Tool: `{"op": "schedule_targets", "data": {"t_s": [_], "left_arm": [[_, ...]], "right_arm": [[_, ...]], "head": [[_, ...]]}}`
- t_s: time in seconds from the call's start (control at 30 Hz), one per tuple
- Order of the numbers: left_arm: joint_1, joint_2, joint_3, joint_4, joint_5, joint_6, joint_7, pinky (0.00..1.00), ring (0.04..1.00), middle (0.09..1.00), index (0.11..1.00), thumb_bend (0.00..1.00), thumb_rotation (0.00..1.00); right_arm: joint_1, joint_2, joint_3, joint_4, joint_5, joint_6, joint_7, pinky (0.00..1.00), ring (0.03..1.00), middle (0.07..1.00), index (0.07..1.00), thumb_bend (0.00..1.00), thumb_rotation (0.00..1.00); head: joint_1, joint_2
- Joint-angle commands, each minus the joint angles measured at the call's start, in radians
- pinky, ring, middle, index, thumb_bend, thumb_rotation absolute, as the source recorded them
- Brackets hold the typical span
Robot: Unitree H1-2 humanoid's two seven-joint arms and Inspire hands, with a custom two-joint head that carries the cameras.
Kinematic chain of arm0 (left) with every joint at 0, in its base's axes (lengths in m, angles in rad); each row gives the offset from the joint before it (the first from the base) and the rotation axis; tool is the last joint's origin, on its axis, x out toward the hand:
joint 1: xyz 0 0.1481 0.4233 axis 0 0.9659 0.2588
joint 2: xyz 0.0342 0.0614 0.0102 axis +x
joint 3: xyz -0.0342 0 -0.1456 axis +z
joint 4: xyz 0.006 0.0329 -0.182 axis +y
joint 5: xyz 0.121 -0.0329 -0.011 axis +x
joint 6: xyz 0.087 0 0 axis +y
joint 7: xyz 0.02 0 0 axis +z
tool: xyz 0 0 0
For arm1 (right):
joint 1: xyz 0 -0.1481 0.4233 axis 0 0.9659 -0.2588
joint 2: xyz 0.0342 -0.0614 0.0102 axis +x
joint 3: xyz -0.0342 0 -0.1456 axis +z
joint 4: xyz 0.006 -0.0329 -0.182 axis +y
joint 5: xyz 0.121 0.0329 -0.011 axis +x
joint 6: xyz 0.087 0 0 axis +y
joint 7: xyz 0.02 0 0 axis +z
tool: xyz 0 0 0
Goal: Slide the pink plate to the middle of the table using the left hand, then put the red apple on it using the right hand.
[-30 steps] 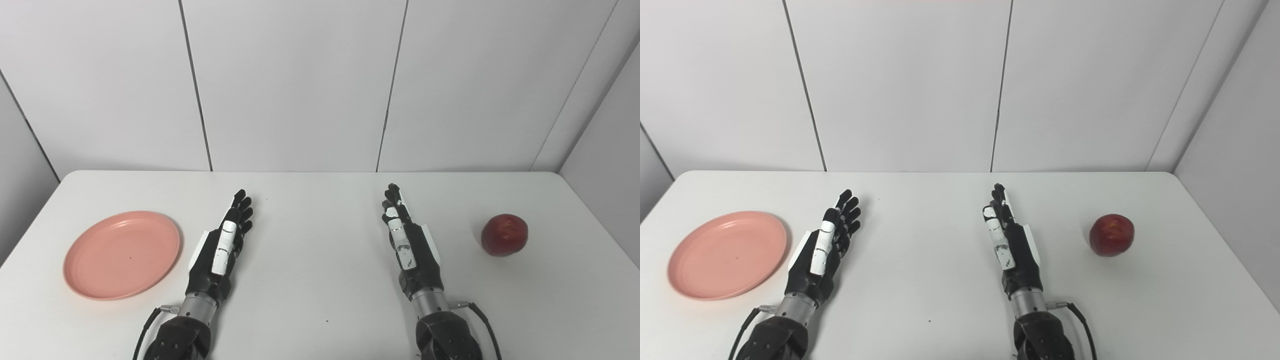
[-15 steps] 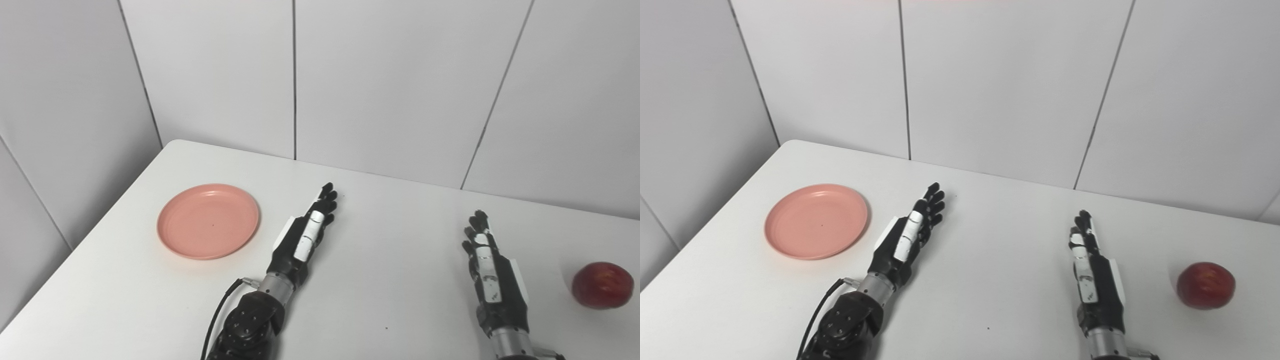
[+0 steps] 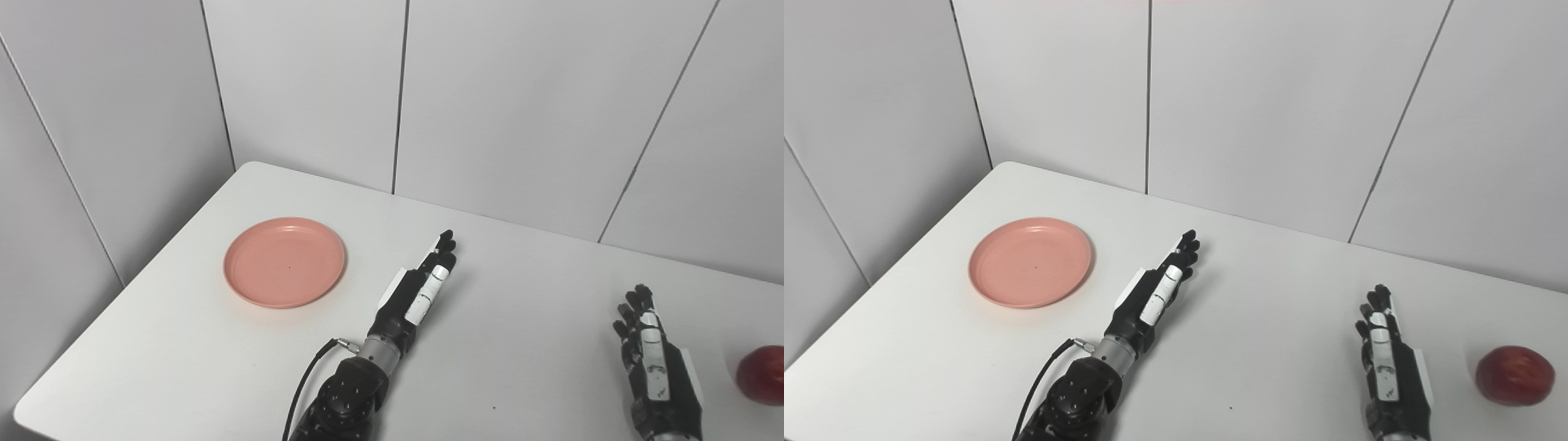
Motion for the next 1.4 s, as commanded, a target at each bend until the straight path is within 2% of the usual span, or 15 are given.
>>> {"op": "schedule_targets", "data": {"t_s": [0.0,0.07,0.17,0.33,0.53,0.63,0.9,1.1,1.23,1.37], "left_arm": [[-0.029,0.004,-0.008,-0.030,0.022,-0.024,0.007,1.00,1.000,1.000,1.000,0.69,1.00],[-0.027,0.016,-0.012,-0.053,0.032,-0.009,0.001,1.00,1.000,1.000,1.000,0.71,1.00],[-0.030,0.035,-0.008,-0.095,-0.010,0.003,-0.038,1.00,1.000,1.000,1.000,0.70,1.00],[-0.042,0.068,0.015,-0.181,-0.047,0.041,-0.060,1.00,1.000,1.000,1.000,0.67,1.00],[-0.057,0.105,0.050,-0.264,-0.051,0.102,-0.052,1.00,1.000,1.000,1.000,0.67,1.00],[-0.060,0.128,0.085,-0.307,-0.062,0.137,-0.047,1.00,1.000,1.000,1.000,0.67,1.00],[-0.062,0.200,0.151,-0.342,-0.097,0.170,-0.058,1.00,1.000,1.000,1.000,0.71,1.00],[-0.060,0.245,0.210,-0.288,-0.127,0.113,-0.057,1.00,1.000,1.000,1.000,0.69,1.00],[-0.062,0.260,0.249,-0.246,-0.131,0.066,-0.036,1.00,1.000,1.000,1.000,0.72,1.00],[-0.063,0.271,0.286,-0.208,-0.133,0.034,-0.014,1.00,1.000,1.000,1.000,0.68,1.00]], "right_arm": [[-0.028,-0.006,-0.009,-0.022,0.010,-0.056,0.009,1.00,1.000,1.000,1.000,0.60,0.93],[-0.027,-0.005,-0.011,-0.024,0.011,-0.048,0.007,1.00,1.000,1.000,1.000,0.62,0.91],[-0.028,-0.005,-0.011,-0.027,0.008,-0.042,0.007,1.00,1.000,1.000,1.000,0.62,0.92],[-0.030,-0.004,-0.010,-0.026,0.014,-0.052,0.014,1.00,1.000,1.000,1.000,0.61,0.92],[-0.029,-0.004,-0.008,-0.032,0.006,-0.052,0.015,1.00,1.000,1.000,1.000,0.61,0.93],[-0.029,-0.002,-0.009,-0.030,0.005,-0.054,0.013,1.00,1.000,1.000,1.000,0.61,0.93],[-0.025,0.001,-0.009,-0.041,0.011,-0.050,0.016,1.00,1.000,1.000,1.000,0.61,0.91],[-0.026,0.001,-0.008,-0.041,0.012,-0.050,0.020,1.00,1.000,1.000,1.000,0.61,0.91],[-0.027,0.003,-0.009,-0.039,0.014,-0.049,0.019,1.00,1.000,1.000,1.000,0.62,0.91],[-0.027,0.002,-0.008,-0.036,0.004,-0.050,0.014,1.00,1.000,1.000,1.000,0.63,0.92]], "head": [[-0.002,-0.001],[-0.005,-0.002],[-0.009,-0.001],[-0.014,-0.001],[-0.017,-0.004],[-0.020,-0.004],[-0.026,0.001],[-0.027,0.001],[-0.024,0.001],[-0.027,0.000]]}}
